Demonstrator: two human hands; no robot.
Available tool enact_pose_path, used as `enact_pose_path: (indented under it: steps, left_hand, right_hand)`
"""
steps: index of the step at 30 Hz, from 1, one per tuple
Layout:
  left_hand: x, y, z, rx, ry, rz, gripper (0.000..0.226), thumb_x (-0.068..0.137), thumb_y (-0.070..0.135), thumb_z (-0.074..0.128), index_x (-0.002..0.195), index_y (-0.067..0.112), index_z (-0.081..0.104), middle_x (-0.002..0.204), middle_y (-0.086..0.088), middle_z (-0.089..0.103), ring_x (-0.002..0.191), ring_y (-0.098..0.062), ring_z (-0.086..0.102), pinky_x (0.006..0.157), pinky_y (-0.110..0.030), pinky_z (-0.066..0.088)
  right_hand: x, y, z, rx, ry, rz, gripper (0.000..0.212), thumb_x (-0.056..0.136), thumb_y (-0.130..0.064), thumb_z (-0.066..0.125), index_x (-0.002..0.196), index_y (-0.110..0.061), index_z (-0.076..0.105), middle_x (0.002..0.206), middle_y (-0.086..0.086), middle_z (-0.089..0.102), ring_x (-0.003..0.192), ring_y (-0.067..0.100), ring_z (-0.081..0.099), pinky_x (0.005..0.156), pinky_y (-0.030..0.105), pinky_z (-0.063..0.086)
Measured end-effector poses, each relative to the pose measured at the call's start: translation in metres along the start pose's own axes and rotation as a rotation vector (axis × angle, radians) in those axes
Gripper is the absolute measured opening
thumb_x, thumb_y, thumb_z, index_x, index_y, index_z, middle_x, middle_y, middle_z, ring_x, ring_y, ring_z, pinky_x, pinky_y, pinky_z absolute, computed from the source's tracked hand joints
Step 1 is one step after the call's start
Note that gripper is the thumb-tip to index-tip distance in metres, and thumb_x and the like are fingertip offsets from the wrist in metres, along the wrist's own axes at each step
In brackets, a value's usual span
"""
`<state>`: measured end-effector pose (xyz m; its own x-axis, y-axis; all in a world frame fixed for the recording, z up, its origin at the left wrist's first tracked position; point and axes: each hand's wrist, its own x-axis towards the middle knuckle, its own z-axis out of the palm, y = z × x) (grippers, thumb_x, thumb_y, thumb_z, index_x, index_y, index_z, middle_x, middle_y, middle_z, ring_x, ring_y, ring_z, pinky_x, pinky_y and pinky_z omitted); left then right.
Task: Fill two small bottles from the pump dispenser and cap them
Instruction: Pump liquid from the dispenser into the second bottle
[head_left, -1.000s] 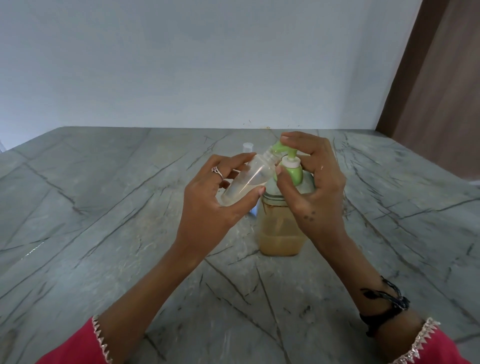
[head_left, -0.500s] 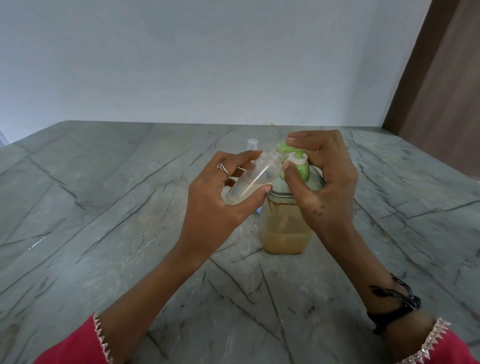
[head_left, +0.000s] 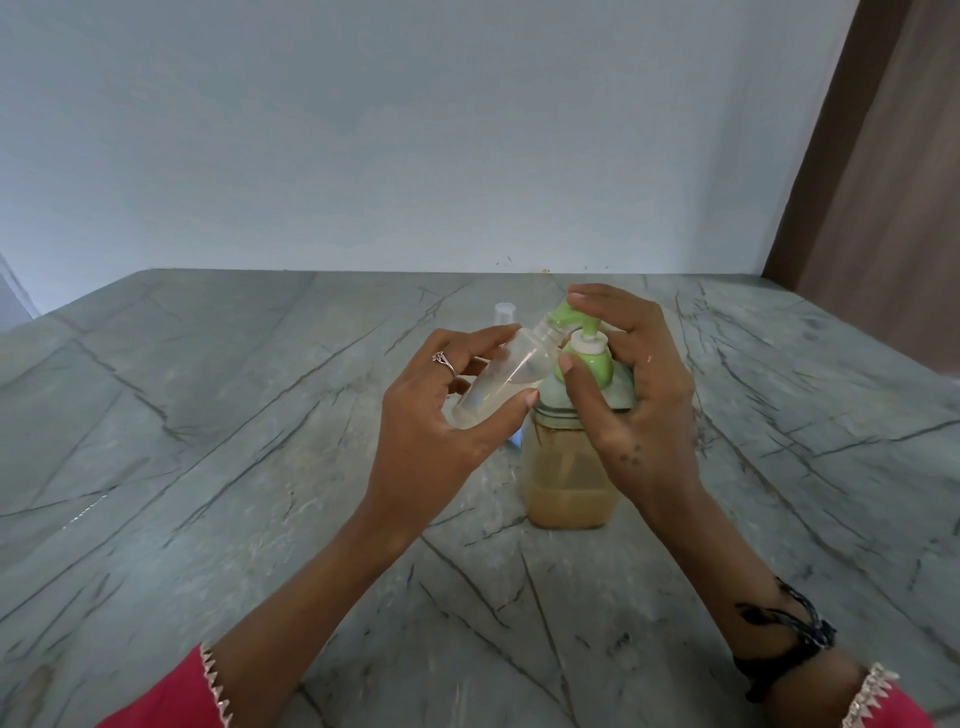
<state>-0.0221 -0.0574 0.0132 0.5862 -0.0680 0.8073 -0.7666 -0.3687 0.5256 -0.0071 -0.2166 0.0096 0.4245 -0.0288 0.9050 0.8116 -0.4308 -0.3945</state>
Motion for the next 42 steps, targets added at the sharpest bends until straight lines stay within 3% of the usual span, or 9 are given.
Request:
enact_pose_path:
  steps: [6, 9, 13, 19, 31, 42]
  left_hand:
    - [0.0006, 0.0001, 0.0007, 0.002, 0.0, 0.001, 0.041, 0.076, 0.028, 0.067, 0.113, 0.016, 0.058, 0.101, 0.001, 0.06, 0.09, -0.001, 0.058, 0.073, -0.009, 0.046]
    - [0.0005, 0.0003, 0.0004, 0.008, -0.002, 0.001, 0.04, 0.075, 0.029, 0.067, 0.113, 0.018, 0.057, 0.1, 0.003, 0.059, 0.089, 0.002, 0.058, 0.073, -0.008, 0.045]
    - [-0.0014, 0.0002, -0.0002, 0.011, -0.005, -0.009, 0.041, 0.075, 0.03, 0.067, 0.112, 0.019, 0.056, 0.1, 0.009, 0.057, 0.089, 0.003, 0.057, 0.072, -0.007, 0.045]
    - [-0.0021, 0.0001, -0.0019, 0.002, 0.004, -0.008, 0.041, 0.075, 0.028, 0.069, 0.113, 0.016, 0.058, 0.1, 0.001, 0.06, 0.09, -0.002, 0.059, 0.073, -0.01, 0.047]
    - [0.001, -0.0002, -0.0016, 0.026, 0.03, 0.012, 0.041, 0.077, 0.031, 0.065, 0.115, 0.021, 0.055, 0.102, 0.001, 0.059, 0.092, -0.001, 0.057, 0.074, -0.009, 0.046]
    - [0.0014, 0.0006, -0.0021, 0.032, 0.032, 0.012, 0.042, 0.076, 0.028, 0.066, 0.116, 0.014, 0.059, 0.102, -0.001, 0.058, 0.092, -0.004, 0.057, 0.076, -0.01, 0.045]
  right_hand:
    - [0.0006, 0.0029, 0.0014, -0.003, 0.028, 0.017, 0.027, 0.084, -0.004, 0.065, 0.11, 0.003, 0.062, 0.117, -0.006, 0.053, 0.113, 0.002, 0.053, 0.093, 0.022, 0.046]
    - [0.0019, 0.0007, 0.002, 0.019, 0.049, 0.016, 0.022, 0.085, -0.004, 0.064, 0.107, -0.004, 0.061, 0.112, -0.007, 0.053, 0.107, 0.006, 0.057, 0.087, 0.023, 0.049]
    - [0.0032, -0.004, 0.0039, -0.024, 0.068, 0.004, 0.023, 0.085, -0.002, 0.063, 0.104, -0.014, 0.057, 0.102, -0.006, 0.054, 0.099, -0.011, 0.052, 0.082, 0.008, 0.042]
    - [0.0052, -0.0027, 0.0042, -0.058, 0.078, 0.006, 0.017, 0.082, 0.002, 0.065, 0.098, -0.003, 0.063, 0.097, -0.012, 0.052, 0.094, -0.014, 0.051, 0.079, 0.004, 0.04]
    - [0.0001, -0.0019, 0.0043, 0.003, 0.03, 0.026, 0.03, 0.085, -0.007, 0.063, 0.114, -0.007, 0.057, 0.117, -0.012, 0.051, 0.109, 0.004, 0.055, 0.088, 0.024, 0.049]
    - [0.0038, -0.0063, 0.0034, -0.043, 0.074, -0.009, 0.036, 0.075, 0.005, 0.067, 0.104, -0.015, 0.056, 0.102, 0.001, 0.055, 0.096, -0.008, 0.051, 0.081, 0.011, 0.044]
